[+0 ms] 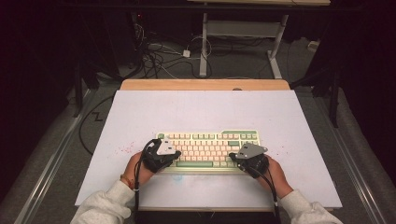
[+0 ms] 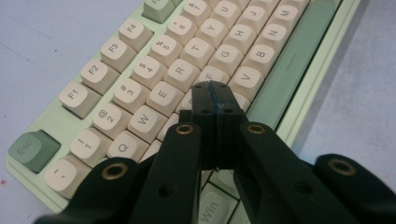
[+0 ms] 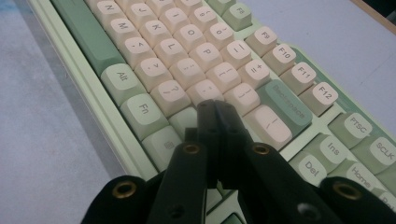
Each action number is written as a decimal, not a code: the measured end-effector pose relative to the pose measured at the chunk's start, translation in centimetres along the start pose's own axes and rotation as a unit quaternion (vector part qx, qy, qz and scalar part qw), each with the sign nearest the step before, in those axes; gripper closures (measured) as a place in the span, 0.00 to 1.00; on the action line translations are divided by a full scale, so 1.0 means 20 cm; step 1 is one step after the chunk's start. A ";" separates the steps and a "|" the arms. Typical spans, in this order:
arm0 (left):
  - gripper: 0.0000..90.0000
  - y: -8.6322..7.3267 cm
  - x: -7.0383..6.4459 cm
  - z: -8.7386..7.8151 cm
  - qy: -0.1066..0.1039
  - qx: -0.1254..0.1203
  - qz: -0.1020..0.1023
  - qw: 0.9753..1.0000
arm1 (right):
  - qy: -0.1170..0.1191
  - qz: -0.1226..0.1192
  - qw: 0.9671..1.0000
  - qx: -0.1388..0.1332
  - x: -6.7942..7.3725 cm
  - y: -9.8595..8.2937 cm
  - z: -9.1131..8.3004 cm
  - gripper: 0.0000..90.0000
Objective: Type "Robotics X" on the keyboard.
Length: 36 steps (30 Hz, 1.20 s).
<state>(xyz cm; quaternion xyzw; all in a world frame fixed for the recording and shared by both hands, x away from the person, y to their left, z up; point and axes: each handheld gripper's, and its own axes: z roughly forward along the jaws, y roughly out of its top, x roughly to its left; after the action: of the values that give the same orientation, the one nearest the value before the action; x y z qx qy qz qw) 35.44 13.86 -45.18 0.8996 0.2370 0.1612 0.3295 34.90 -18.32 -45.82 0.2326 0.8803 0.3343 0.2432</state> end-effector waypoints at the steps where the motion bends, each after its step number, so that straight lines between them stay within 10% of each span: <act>1: 0.98 0.00 0.00 0.00 0.000 0.000 0.000 1.000 | -0.001 0.000 1.000 0.001 0.00 0.00 0.00 1.00; 24: 0.98 -0.01 -0.01 0.02 0.004 0.012 0.006 1.000 | -0.004 -0.004 1.000 0.002 0.01 0.00 0.00 1.00; 36: 0.98 0.00 -0.02 -0.04 0.032 -0.024 0.009 0.999 | -0.002 0.007 1.000 -0.018 -0.02 0.03 -0.05 1.00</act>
<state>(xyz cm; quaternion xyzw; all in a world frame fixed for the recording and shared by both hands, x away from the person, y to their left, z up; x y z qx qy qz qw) 34.69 13.98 -44.64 0.8879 0.2356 0.1982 0.3417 34.71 -18.59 -44.72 0.2349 0.8721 0.3508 0.2473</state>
